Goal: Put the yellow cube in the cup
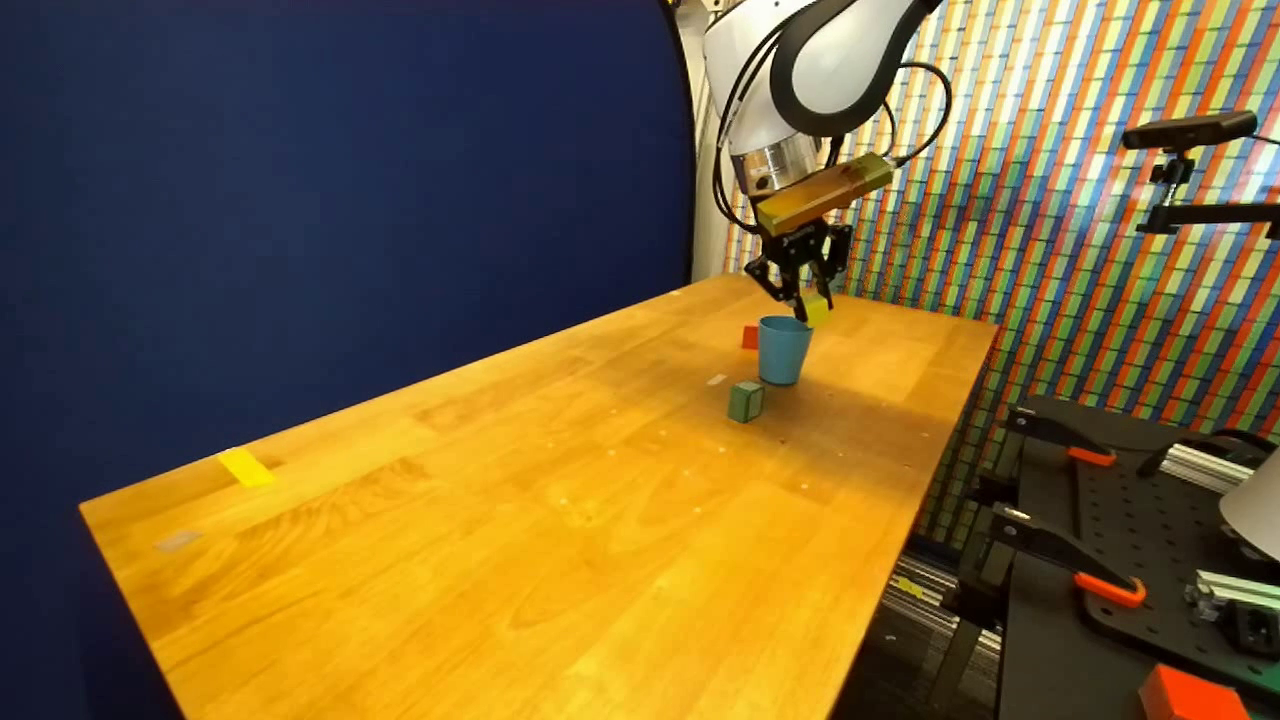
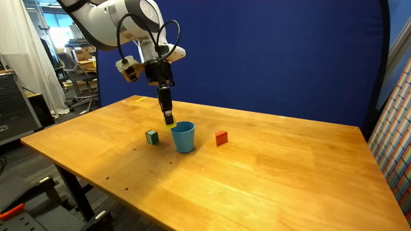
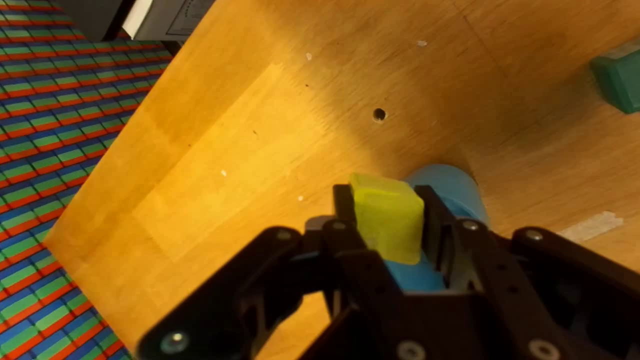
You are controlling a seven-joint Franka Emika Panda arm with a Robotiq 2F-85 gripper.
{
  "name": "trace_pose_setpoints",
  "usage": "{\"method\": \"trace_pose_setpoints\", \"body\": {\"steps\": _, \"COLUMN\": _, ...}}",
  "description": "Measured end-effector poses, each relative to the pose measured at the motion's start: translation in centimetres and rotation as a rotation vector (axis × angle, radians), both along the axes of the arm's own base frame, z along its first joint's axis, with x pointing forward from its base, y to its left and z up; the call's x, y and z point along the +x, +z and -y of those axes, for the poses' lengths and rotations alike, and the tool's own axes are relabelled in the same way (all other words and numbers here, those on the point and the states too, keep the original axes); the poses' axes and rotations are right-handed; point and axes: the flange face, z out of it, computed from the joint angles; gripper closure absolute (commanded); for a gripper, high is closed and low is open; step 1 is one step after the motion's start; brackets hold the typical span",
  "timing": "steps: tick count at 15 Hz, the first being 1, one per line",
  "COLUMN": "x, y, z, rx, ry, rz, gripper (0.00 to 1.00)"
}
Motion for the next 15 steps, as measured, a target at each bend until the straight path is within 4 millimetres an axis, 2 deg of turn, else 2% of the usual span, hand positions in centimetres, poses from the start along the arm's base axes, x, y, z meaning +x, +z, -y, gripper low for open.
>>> {"method": "trace_pose_setpoints", "body": {"steps": 4, "x": 1.1, "y": -0.9, "z": -0.5, "rx": 0.009, "ry": 0.021, "rz": 0.017, "gripper": 0.86}}
{"method": "trace_pose_setpoints", "body": {"steps": 5, "x": 1.5, "y": -1.1, "z": -0.6, "rx": 0.011, "ry": 0.024, "rz": 0.023, "gripper": 0.51}}
{"method": "trace_pose_setpoints", "body": {"steps": 6, "x": 1.8, "y": -1.2, "z": -0.6, "rx": 0.012, "ry": 0.027, "rz": 0.029, "gripper": 0.38}}
{"method": "trace_pose_setpoints", "body": {"steps": 8, "x": 2.4, "y": -1.4, "z": -0.6, "rx": 0.012, "ry": 0.030, "rz": 0.034, "gripper": 0.26}}
{"method": "trace_pose_setpoints", "body": {"steps": 11, "x": 3.1, "y": -1.2, "z": -0.7, "rx": 0.027, "ry": 0.036, "rz": 0.037, "gripper": 0.01}}
{"method": "trace_pose_setpoints", "body": {"steps": 13, "x": 3.2, "y": -1.0, "z": -0.9, "rx": 0.080, "ry": 0.044, "rz": 0.027, "gripper": 0.00}}
{"method": "trace_pose_setpoints", "body": {"steps": 14, "x": 3.3, "y": -0.7, "z": -1.2, "rx": 0.130, "ry": 0.051, "rz": 0.020, "gripper": 0.05}}
{"method": "trace_pose_setpoints", "body": {"steps": 15, "x": 3.3, "y": -0.3, "z": -1.6, "rx": 0.184, "ry": 0.056, "rz": 0.015, "gripper": 0.00}}
